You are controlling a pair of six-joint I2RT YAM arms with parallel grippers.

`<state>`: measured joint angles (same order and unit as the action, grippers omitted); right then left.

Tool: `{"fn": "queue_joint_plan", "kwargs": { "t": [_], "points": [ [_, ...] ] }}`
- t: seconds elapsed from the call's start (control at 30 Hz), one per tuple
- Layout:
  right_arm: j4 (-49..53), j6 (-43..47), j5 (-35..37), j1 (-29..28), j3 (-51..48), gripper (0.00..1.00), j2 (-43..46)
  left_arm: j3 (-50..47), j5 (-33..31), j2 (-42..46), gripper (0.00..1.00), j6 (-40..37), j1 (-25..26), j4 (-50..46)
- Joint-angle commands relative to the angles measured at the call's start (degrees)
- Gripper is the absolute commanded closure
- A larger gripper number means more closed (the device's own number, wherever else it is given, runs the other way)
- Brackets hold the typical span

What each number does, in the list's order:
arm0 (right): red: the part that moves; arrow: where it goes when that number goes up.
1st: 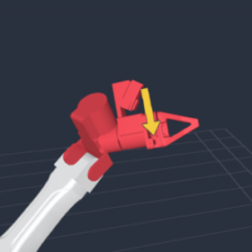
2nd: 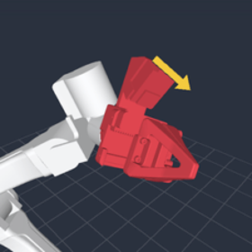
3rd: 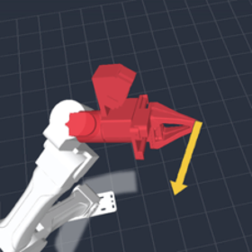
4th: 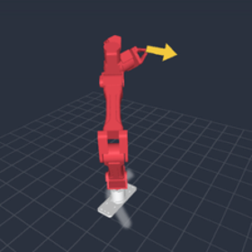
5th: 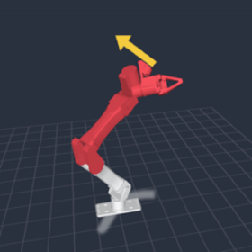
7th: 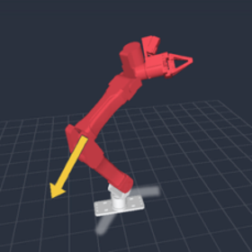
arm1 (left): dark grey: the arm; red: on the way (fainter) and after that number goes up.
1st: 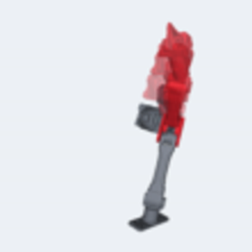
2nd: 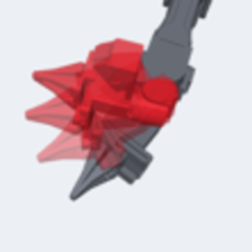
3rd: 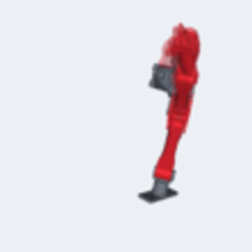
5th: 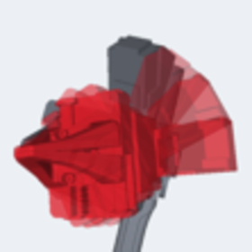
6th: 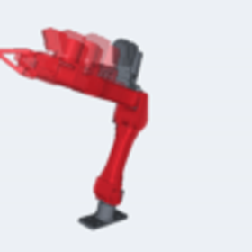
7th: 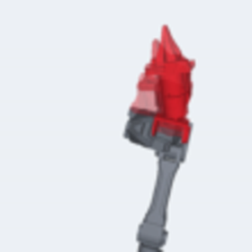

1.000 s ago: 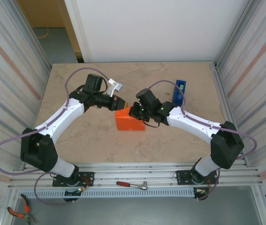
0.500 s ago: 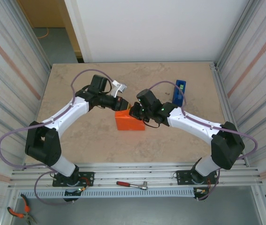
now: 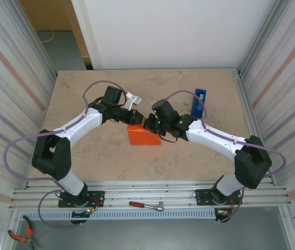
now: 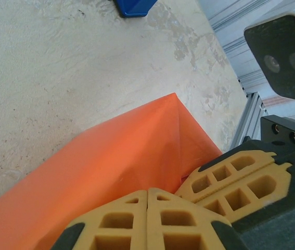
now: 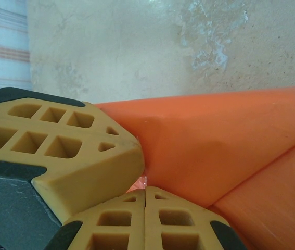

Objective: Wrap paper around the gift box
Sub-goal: Stick the wrapping paper to the gift box.

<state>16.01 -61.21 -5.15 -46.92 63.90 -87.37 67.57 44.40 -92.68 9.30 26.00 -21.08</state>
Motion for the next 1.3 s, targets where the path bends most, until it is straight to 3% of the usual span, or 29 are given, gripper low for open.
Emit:
{"fn": "queue_joint_plan", "kwargs": {
  "t": [0.0,0.2,0.6,1.0,1.27],
  "points": [
    [9.7,-0.7,-2.0,-2.0,-4.4,1.0,-5.1,0.6,-0.4,0.8,0.96,-0.2,0.4,-1.5],
    [9.5,-0.8,-2.0,-2.0,-4.5,1.0,-5.0,4.0,0.2,2.0,0.95,-1.4,0.7,-4.5],
    [9.1,-1.2,-2.0,-2.0,-4.9,1.0,-4.9,-0.9,-0.9,1.5,0.96,-0.8,2.0,-3.0],
    [9.2,-1.3,-1.9,-2.0,-4.9,1.0,-5.0,4.1,-1.1,5.9,0.94,-3.4,1.1,-7.6],
    [9.0,-1.5,-1.9,-2.0,-5.1,1.0,-5.0,1.4,-0.5,7.8,0.94,-4.3,1.2,-8.9]
  ]
}}
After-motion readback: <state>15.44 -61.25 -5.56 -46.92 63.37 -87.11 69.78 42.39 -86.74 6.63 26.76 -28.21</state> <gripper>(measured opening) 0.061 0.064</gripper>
